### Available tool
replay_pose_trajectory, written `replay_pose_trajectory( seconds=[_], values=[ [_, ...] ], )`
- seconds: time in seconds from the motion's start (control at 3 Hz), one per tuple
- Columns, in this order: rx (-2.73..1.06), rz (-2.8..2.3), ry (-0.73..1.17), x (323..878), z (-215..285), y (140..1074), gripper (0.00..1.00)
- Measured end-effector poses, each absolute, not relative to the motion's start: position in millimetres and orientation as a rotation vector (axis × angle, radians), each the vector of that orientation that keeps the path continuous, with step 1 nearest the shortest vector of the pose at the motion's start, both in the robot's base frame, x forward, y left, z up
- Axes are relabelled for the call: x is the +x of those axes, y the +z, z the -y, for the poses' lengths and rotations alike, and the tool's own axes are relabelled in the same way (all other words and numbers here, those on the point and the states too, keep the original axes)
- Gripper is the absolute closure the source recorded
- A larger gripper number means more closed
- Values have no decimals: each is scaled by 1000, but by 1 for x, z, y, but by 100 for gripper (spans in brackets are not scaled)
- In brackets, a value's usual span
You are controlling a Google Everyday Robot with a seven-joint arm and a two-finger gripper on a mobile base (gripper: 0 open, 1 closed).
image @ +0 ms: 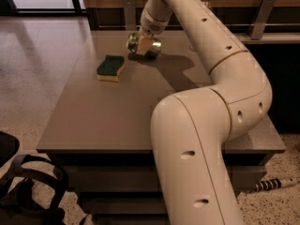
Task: Knock green can over
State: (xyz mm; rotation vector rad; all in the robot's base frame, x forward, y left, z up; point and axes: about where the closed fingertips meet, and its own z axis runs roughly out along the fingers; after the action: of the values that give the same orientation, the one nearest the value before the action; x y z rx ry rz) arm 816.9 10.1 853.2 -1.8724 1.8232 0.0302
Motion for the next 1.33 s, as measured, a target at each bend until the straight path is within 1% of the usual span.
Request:
replay_pose_trajectory(
  seconds=[0.33,0.67,1.33],
  values=[
    [-1892,-1855,46,825,-24,827,100],
    [-1893,-1855,46,825,-24,831,84],
    [-1895,-1856,49,825,-26,830,38]
  ],
)
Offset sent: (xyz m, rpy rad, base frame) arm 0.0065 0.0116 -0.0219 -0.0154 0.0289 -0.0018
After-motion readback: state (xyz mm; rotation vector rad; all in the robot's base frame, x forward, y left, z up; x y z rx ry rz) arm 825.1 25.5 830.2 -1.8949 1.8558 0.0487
